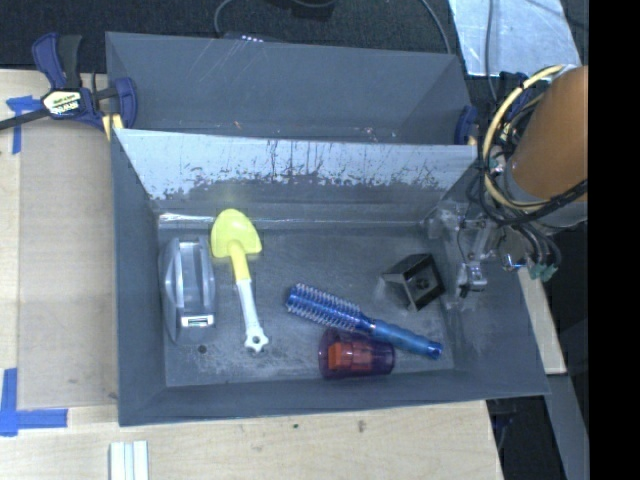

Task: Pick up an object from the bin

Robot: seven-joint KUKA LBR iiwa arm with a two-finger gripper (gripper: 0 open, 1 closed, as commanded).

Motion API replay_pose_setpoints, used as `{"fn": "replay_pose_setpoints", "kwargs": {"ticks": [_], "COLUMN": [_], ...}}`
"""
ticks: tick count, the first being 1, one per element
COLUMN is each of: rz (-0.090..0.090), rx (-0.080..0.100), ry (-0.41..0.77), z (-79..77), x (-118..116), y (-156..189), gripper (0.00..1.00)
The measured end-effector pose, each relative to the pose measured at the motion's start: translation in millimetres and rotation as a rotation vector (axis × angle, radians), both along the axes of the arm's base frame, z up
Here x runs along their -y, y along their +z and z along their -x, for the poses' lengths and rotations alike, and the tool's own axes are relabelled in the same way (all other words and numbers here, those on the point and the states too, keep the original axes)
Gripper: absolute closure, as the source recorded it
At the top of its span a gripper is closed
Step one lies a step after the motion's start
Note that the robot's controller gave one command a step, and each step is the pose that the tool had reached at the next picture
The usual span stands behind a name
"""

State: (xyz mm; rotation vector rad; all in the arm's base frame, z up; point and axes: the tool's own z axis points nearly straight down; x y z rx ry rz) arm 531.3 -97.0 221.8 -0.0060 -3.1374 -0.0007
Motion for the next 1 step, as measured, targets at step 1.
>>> {"fn": "replay_pose_setpoints", "kwargs": {"ticks": [1], "rz": [0.001], "rx": [0.008], "ry": [0.003], "z": [-1.2], "x": [-0.4], "y": [4.6], "gripper": [0.00]}}
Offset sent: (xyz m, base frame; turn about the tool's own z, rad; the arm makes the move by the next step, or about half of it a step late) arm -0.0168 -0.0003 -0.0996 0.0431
